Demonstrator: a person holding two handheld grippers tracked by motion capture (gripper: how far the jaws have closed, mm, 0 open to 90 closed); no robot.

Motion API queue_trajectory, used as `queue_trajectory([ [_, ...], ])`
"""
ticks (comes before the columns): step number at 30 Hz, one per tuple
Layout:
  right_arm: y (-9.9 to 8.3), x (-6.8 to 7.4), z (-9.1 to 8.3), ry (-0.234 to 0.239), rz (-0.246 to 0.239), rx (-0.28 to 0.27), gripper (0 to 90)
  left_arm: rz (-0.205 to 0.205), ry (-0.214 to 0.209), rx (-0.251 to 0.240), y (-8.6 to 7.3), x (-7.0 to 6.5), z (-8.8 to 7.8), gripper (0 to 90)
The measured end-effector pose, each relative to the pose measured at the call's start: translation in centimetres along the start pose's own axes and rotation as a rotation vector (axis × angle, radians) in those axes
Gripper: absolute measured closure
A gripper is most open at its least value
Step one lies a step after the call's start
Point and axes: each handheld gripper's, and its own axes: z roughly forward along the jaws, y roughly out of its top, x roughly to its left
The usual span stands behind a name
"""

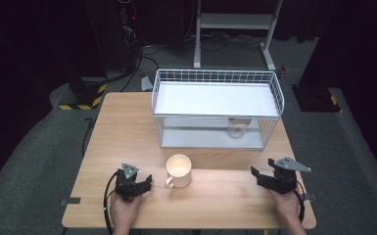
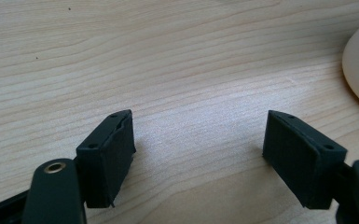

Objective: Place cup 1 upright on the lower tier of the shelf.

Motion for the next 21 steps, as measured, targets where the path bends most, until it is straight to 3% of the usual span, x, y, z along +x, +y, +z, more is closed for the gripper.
queue_trajectory([
  [10,-1.1,-0.2,0.2,-0.023,0.002,0.029,22.4,0.0,0.0,0.0,0.0,0.0,0.0,25.1],
  [13,-1.4,-0.1,0.6,-0.059,-0.035,0.06,22.3,0.0,0.0,0.0,0.0,0.0,0.0,25.2],
  [21,-2.6,-0.5,1.6,-0.09,-0.034,0.144,22.1,0.0,0.0,0.0,0.0,0.0,0.0,25.2],
])
